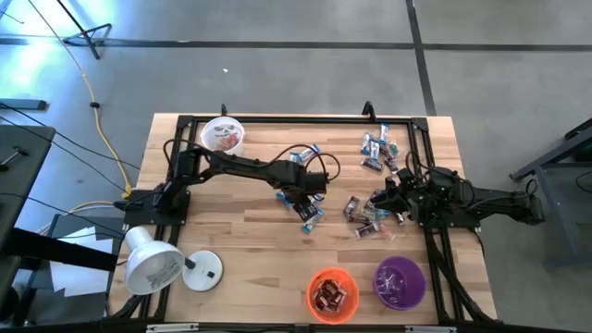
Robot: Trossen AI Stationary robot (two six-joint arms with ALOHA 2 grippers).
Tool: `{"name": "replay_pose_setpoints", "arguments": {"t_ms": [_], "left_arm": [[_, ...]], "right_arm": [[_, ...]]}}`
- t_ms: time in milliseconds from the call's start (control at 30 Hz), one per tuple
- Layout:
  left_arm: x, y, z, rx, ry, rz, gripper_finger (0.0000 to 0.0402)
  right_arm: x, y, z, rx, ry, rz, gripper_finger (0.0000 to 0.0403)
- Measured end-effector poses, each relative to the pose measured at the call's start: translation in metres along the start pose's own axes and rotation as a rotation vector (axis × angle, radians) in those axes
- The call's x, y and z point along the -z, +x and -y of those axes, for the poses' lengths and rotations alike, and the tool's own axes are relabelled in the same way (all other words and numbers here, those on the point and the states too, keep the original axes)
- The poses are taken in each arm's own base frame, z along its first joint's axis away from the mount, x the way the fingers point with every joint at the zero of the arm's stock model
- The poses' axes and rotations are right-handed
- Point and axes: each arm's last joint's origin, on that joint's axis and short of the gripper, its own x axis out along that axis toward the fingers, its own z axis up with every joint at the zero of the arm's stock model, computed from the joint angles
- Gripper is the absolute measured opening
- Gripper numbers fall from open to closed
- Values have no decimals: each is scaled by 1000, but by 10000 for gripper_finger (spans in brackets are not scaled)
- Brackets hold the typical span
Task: Organize candy in baskets
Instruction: Put the orange gummy into the white bucket
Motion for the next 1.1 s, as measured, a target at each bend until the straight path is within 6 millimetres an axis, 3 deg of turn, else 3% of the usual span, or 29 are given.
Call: {"name": "replay_pose_setpoints", "arguments": {"t_ms": [167,667,1100], "left_arm": [[-3,17,3,24,-25,-3,138],[-5,34,4,-1,-84,-11,138],[-5,36,5,8,-14,-2,138]], "right_arm": [[0,0,0,2,1,-2,138],[0,0,0,1,1,-1,138],[0,0,0,1,0,-1,138]]}}
